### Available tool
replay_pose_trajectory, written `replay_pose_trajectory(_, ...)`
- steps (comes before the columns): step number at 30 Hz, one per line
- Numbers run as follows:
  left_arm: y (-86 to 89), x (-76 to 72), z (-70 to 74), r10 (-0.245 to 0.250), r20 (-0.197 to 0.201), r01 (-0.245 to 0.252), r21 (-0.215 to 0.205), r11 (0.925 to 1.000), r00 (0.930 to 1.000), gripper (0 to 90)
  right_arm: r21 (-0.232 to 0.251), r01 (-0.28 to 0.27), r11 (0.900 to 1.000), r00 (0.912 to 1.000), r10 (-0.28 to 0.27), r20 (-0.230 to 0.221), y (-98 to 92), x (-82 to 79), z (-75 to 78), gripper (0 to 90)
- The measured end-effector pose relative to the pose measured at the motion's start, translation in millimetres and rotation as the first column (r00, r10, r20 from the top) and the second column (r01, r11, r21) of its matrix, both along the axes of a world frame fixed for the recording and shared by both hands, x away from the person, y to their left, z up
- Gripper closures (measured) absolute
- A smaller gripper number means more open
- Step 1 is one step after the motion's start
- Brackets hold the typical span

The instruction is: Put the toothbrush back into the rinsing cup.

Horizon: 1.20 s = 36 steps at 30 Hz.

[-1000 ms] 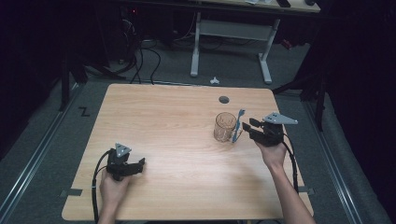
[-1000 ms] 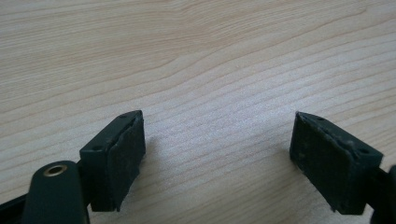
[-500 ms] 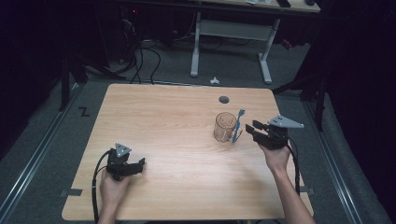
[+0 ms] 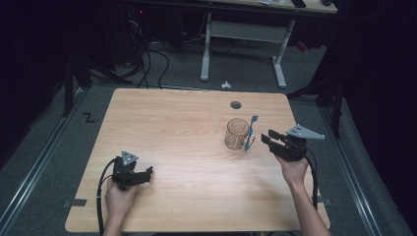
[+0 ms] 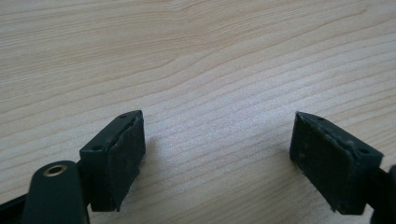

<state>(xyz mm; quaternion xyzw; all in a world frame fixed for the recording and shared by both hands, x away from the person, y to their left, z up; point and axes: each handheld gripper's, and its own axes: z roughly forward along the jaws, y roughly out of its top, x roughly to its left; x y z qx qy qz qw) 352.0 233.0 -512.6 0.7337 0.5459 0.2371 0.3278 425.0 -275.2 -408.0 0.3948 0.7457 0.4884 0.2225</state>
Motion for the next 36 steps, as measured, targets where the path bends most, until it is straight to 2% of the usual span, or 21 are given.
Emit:
replay_pose_trajectory(12, 0.0, 0.0, 0.0, 0.000, 0.000, 0.000, 0.000, 1.0000, 1.0000, 18.7, 0.008, -0.017, 1.000, 0.9999, 0.017, 0.004, 0.5, -7.3, 1.0, 58.9)
replay_pose_trajectory(22, 0.0, 0.0, 0.0, 0.000, 0.000, 0.000, 0.000, 1.0000, 1.0000, 18.7, 0.021, -0.002, 1.000, 0.9999, 0.002, -0.013, -8.2, -11.8, -5.3, 58.8)
replay_pose_trajectory(36, 0.0, 0.0, 0.0, 0.000, 0.000, 0.000, 0.000, 1.0000, 1.0000, 18.7, 0.032, 0.001, 0.999, 1.0000, -0.001, -0.009, -12.0, -19.1, -8.6, 58.2)
